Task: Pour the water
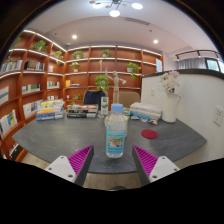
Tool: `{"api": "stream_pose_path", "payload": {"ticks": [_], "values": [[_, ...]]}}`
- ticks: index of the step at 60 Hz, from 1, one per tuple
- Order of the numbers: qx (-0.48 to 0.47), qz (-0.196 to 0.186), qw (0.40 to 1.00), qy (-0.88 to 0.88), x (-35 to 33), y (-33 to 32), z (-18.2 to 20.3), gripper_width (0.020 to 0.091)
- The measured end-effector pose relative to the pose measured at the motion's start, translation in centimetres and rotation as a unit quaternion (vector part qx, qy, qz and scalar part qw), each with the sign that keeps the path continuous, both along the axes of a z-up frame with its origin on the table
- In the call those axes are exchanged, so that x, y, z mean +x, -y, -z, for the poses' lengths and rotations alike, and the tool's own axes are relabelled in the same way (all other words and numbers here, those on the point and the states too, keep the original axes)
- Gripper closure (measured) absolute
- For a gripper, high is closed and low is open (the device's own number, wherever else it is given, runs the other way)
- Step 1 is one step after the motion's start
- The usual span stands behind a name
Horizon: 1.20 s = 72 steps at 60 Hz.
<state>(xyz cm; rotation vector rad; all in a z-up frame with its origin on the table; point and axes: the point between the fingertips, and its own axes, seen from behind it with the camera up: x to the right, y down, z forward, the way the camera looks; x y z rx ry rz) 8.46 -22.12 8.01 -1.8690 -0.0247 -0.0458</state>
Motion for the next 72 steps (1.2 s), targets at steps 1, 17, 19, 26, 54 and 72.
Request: {"api": "stream_pose_path", "payload": {"ticks": [1,17,19,26,54,72], "values": [[0.000,0.000,1.000,-0.001,0.1,-0.5,0.4,0.0320],[0.015,-0.020,1.000,-0.009,0.0,-7.9,1.3,0.0321],[0.017,-0.024,1.000,-0.005,-0.1,-8.7,1.3,0.0329],[0.028,-0.020,0.999,-0.003,0.2,-10.8,1.3,0.0475],[0.078,-0.012,0.997,-0.023,-0.8,-12.0,0.6,0.0809],[0.076,-0.014,0.952,-0.298,-10.1,-16.0,-3.3,0.0809]]}}
